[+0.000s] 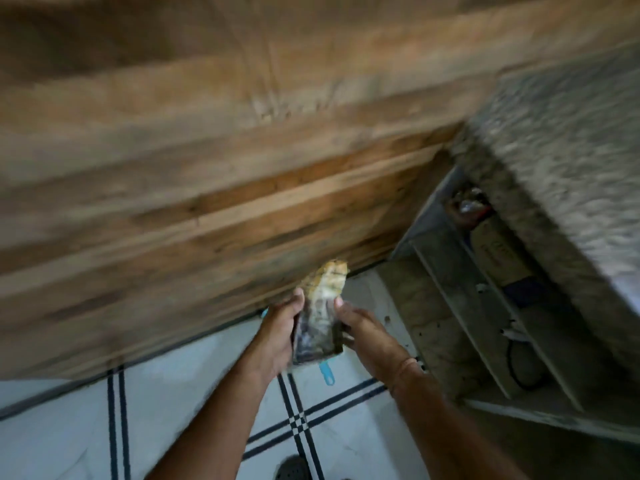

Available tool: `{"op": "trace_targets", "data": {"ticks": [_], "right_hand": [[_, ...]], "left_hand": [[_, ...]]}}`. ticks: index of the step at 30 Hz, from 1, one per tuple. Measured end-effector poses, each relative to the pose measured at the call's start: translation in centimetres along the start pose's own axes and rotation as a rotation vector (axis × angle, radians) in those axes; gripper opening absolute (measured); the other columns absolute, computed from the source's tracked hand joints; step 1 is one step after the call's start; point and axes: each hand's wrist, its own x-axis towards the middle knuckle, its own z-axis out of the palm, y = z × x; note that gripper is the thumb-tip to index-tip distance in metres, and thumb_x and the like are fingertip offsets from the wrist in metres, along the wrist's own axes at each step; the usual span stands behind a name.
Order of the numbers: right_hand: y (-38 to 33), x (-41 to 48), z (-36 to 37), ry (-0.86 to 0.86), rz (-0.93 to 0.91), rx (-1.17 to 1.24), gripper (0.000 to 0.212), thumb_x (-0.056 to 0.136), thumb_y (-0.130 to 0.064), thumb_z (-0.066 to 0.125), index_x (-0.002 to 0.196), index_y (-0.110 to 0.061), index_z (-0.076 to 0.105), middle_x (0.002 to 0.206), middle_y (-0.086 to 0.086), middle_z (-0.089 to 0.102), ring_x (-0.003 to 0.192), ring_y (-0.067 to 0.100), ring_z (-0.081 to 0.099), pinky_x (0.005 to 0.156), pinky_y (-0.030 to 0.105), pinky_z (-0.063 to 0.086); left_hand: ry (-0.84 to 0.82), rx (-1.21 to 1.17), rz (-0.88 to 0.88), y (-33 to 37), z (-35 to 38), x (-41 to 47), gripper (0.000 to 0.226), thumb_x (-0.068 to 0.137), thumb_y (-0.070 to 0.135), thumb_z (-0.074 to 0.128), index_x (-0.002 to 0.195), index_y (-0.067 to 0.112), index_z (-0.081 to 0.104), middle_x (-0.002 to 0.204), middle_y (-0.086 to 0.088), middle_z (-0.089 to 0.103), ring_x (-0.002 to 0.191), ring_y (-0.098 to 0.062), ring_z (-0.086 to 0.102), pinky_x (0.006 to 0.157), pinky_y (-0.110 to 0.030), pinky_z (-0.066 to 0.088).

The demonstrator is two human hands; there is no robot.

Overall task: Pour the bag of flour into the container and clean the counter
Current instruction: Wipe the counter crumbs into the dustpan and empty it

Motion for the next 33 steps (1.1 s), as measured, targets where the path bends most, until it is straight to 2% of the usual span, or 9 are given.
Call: {"op": "trace_targets", "data": {"ticks": [4,8,11,14,16,20,24,30,33], "right_hand": [[-9.5,-9.5,-1.7,0.091,-0.115,0.079,0.046,0.091,-0.038,0.074,0.114,0.001,0.064,0.119,0.019,0.071,0.105,0.031,0.070,0.094,0.041,0.055],[-15.2,-18.5,-3.7,0.218,-0.275,0.168,0.027,0.080,-0.030,0.083,0.091,-0.011,0.067,0.095,0.022,0.069,0.089,0.034,0.065,0.083,0.045,0.057],[-17.2,-23.1,-5.6,0.361,-0.418,0.298,0.041,0.078,-0.024,0.087,0.109,-0.017,0.062,0.101,0.023,0.074,0.097,0.043,0.070,0.093,0.065,0.055],[-18.6,-26.7,-8.6,0.400,-0.569,0.265,0.041,0.098,-0.005,0.065,0.132,-0.023,0.052,0.090,0.015,0.073,0.083,0.027,0.073,0.071,0.038,0.063],[-19.2,-29.0,-11.9,0.413,-0.634,0.170,0.040,0.101,-0.006,0.060,0.138,-0.022,0.056,0.101,0.015,0.073,0.094,0.031,0.072,0.080,0.038,0.062],[-19.8,-32.3,-17.2,0.406,-0.642,0.078,0.037,0.097,-0.001,0.063,0.133,-0.006,0.064,0.123,0.020,0.072,0.116,0.037,0.068,0.102,0.048,0.055],[-19.3,-34.3,-22.2,0.548,-0.589,0.007,0.034,0.090,0.012,0.064,0.122,0.000,0.067,0.091,-0.002,0.080,0.087,0.007,0.074,0.080,0.025,0.059],[-18.5,-36.4,-28.3,0.747,-0.570,0.035,0.012,0.090,-0.011,0.072,0.101,-0.008,0.076,0.098,0.010,0.078,0.095,0.022,0.075,0.085,0.035,0.060],[-17.1,-37.1,-30.7,0.776,-0.566,0.140,0.012,0.096,-0.015,0.068,0.098,-0.003,0.071,0.090,0.004,0.074,0.085,0.013,0.069,0.076,0.024,0.056]], "left_hand": [[-0.115,0.137,0.093,5.6,8.2,-7.9,0.038,0.098,0.029,0.062,0.124,0.002,0.066,0.114,-0.022,0.074,0.100,-0.032,0.074,0.081,-0.041,0.060],[-0.148,0.441,0.306,8.3,16.8,-14.7,0.019,0.096,0.004,0.064,0.114,0.009,0.063,0.108,-0.017,0.074,0.091,-0.026,0.073,0.080,-0.041,0.061],[-0.166,0.563,0.446,8.7,22.2,-17.3,0.042,0.093,-0.003,0.066,0.127,0.017,0.050,0.118,-0.014,0.067,0.096,-0.020,0.066,0.084,-0.035,0.057],[-0.309,0.671,0.477,8.8,26.8,-19.2,0.044,0.093,-0.002,0.066,0.131,0.018,0.054,0.102,-0.011,0.069,0.085,-0.015,0.069,0.068,-0.026,0.059],[-0.423,0.809,0.504,8.5,30.2,-19.7,0.033,0.092,-0.003,0.067,0.123,0.010,0.067,0.101,-0.008,0.074,0.085,-0.010,0.072,0.069,-0.023,0.059],[-0.576,1.016,0.534,7.6,36.0,-19.3,0.039,0.075,0.012,0.083,0.113,0.021,0.076,0.116,-0.004,0.076,0.109,-0.017,0.070,0.099,-0.035,0.055],[-0.583,1.288,0.638,4.8,41.8,-18.0,0.051,0.080,0.010,0.083,0.128,0.017,0.069,0.125,0.003,0.069,0.118,-0.012,0.065,0.108,-0.032,0.048],[-0.440,1.396,0.767,0.1,47.5,-15.6,0.020,0.074,0.030,0.089,0.087,0.023,0.075,0.091,0.002,0.076,0.085,-0.016,0.069,0.069,-0.027,0.051],[-0.457,1.365,0.711,-2.2,49.5,-13.8,0.033,0.069,0.051,0.088,0.082,0.025,0.072,0.093,0.000,0.074,0.088,-0.020,0.069,0.075,-0.032,0.055]]}}
